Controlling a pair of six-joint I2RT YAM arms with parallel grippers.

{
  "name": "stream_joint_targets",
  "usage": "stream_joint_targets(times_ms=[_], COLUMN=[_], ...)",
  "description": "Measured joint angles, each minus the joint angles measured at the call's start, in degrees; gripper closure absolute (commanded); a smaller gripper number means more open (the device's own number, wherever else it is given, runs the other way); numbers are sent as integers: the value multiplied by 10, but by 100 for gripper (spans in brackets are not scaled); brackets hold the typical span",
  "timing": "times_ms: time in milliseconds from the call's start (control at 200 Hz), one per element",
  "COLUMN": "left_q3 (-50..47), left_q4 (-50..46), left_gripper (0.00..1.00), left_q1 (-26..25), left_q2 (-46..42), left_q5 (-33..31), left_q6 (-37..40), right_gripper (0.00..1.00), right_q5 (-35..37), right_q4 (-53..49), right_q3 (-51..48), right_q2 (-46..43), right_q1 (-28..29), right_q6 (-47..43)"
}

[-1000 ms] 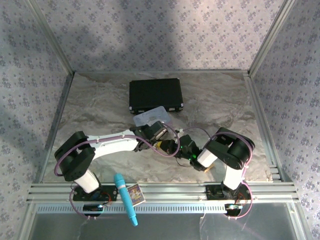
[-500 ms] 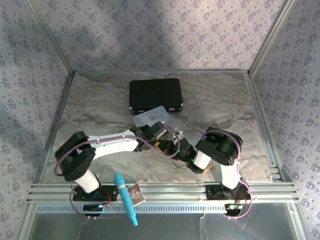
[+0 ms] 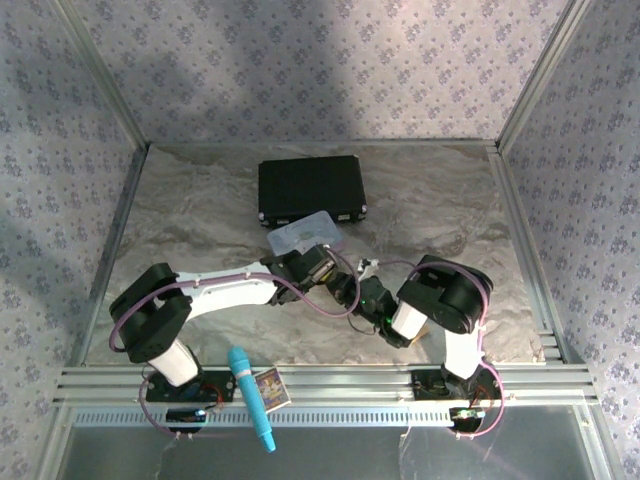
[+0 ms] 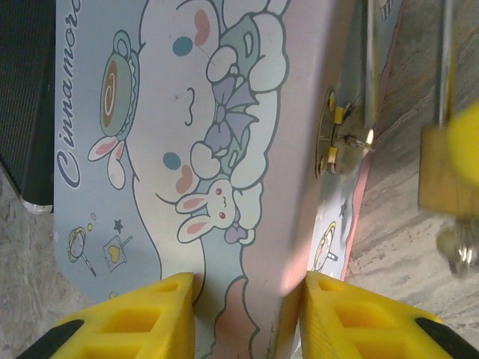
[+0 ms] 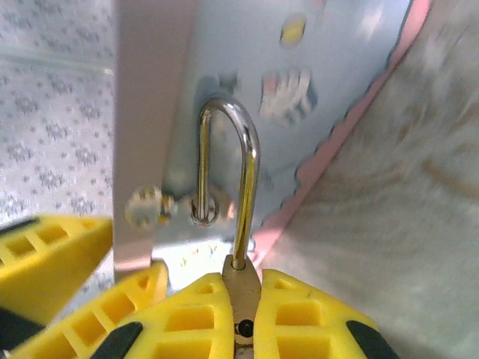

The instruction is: Unlock a padlock with a key

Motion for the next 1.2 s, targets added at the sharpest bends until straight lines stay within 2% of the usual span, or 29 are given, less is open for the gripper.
stream_joint_targets(times_ms=[260,415,545,625,760,925,1069,1199], left_q3=[-3,-3,-2,1,2,1,1,1], left_q4=[3,2,0,-4,-14,-35,-41,-40], left_gripper=[64,64,62,56,30,9,3,0], left_q1=[-2,-2,-3,-3,-2,5,6,5], left_q2=[0,0,5,8,17,20,21,20], left_q5=[-10,-14,-27,-34,-44,-41,-44,-59], left_q6=[-1,-6,-9,-11,-20,-36,-70,-110], right_gripper=[100,100,100,100,100,100,100,100], right_q5=[5,-30,-87,-129,-202,-299,-376,-400], right_q4=[-3,-17,-73,-136,-301,-513,-665,-799], right_q3=[-3,-26,-36,-34,-5,72,127,169], right_q2=[-1,-1,-42,-76,-145,-178,-179,-187], right_q1=[-17,-26,-55,-80,-123,-178,-230,-263], right_q6=[2,7,5,-6,-65,-185,-290,-379])
